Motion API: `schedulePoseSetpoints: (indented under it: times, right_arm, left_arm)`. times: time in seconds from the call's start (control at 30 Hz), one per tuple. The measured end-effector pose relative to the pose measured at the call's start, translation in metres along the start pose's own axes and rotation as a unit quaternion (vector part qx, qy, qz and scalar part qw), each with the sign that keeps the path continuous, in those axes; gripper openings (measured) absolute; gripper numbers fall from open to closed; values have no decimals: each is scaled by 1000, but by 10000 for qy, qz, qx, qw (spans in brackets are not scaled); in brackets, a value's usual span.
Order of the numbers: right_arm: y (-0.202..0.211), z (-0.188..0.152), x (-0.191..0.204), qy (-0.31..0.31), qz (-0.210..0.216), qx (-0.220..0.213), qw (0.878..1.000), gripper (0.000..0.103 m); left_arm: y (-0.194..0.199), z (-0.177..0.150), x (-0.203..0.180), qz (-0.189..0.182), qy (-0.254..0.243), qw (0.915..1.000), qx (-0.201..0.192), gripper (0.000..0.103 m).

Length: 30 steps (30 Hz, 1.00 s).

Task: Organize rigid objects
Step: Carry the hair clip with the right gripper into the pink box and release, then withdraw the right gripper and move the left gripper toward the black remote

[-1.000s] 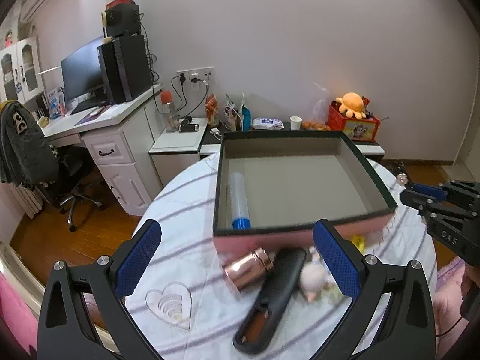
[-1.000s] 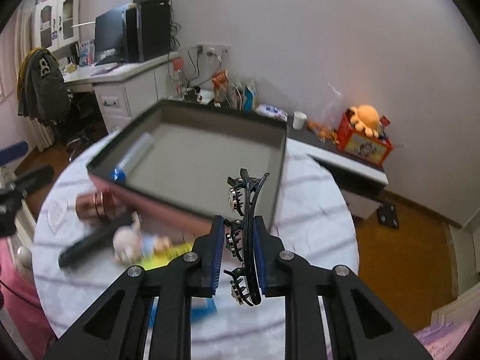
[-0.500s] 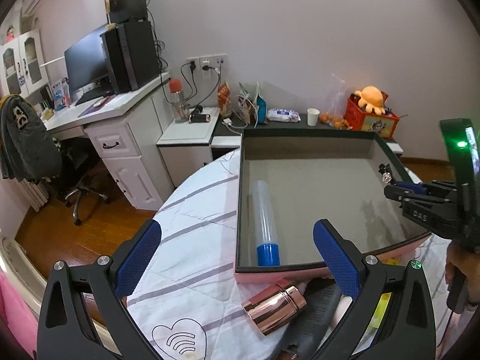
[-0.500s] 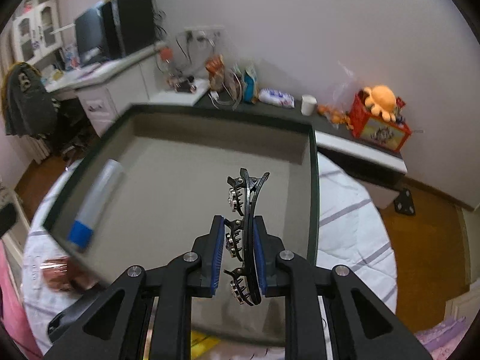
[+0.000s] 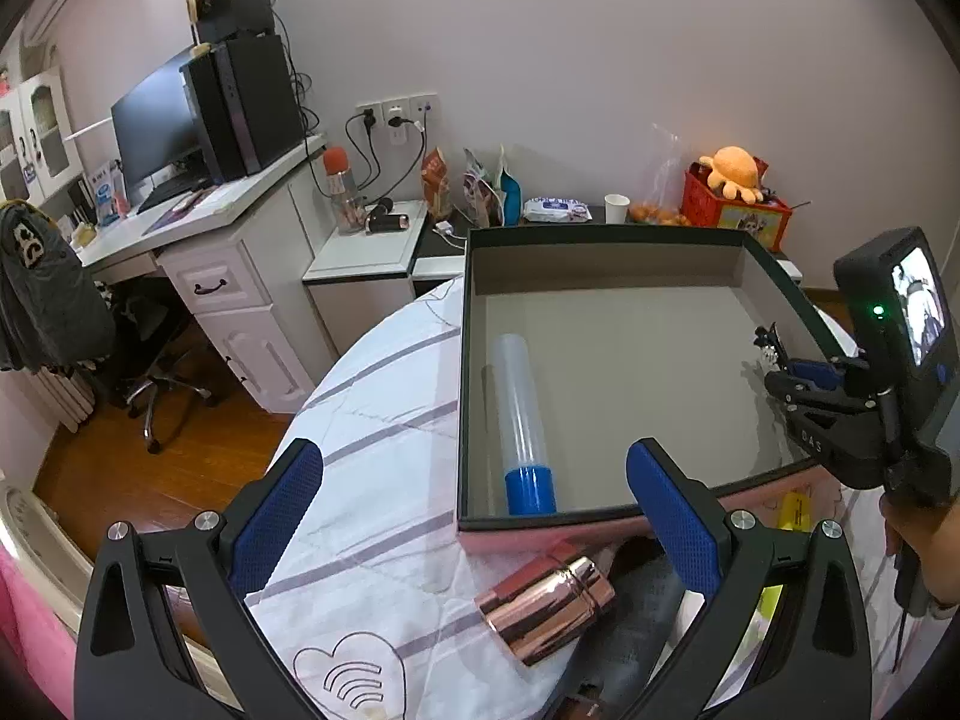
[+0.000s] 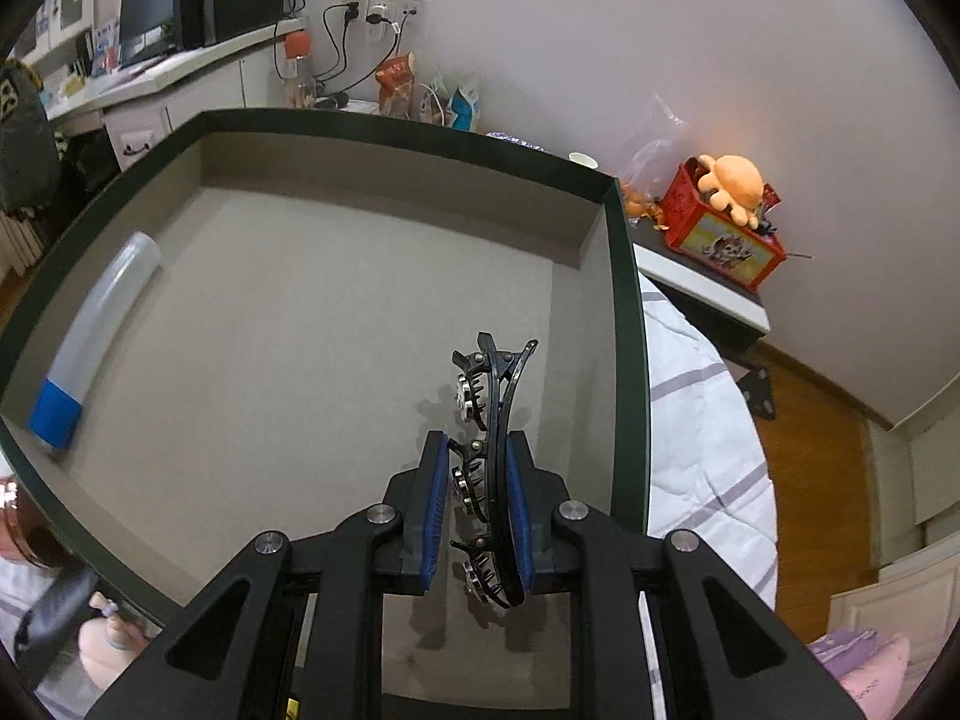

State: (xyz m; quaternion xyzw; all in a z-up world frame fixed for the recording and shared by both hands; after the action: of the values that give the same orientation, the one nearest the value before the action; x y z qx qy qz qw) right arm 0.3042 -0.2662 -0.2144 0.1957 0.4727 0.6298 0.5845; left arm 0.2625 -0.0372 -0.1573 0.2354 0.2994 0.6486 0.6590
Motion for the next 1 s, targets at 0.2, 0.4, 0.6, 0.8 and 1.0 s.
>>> schedulePoseSetpoints:
  times: [0.2, 0.4, 0.6, 0.8, 1.0]
  right_arm:
    - [10, -1, -3, -14, -89, -122, 9999, 42]
    - [44, -7, -11, -180, -152, -481, 9986, 47]
    - [101, -26, -16, -453, -100, -961, 9943, 58]
    - [159, -48, 3, -540, 89, -1468, 9877, 81]
    - [189, -70, 20, -534, 270, -1729, 9831, 81]
  left_arm:
    - [15, -2, 3, 12, -17, 10000, -57, 102]
    - [39, -7, 8, 3, 28, 9999, -165, 102]
    - [72, -16, 8, -73, 47, 9994, -347, 102]
    - [102, -33, 13, -81, 89, 9989, -452, 103]
    - [131, -48, 14, -123, 84, 9981, -595, 103]
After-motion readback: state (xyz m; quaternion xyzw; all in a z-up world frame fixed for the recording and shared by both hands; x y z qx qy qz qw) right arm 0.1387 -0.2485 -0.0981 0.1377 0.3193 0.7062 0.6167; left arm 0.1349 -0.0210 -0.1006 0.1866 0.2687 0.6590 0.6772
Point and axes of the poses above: each gripper's, at about its wrist camera, not at the fingertips, and y roughly against the way its jaws point, x to its left, z to its top, the point moved 6 cm from there along -y, roughly the way its jaws point, and after that the axes turned 14 degrees about y, right-handed, at the moved point
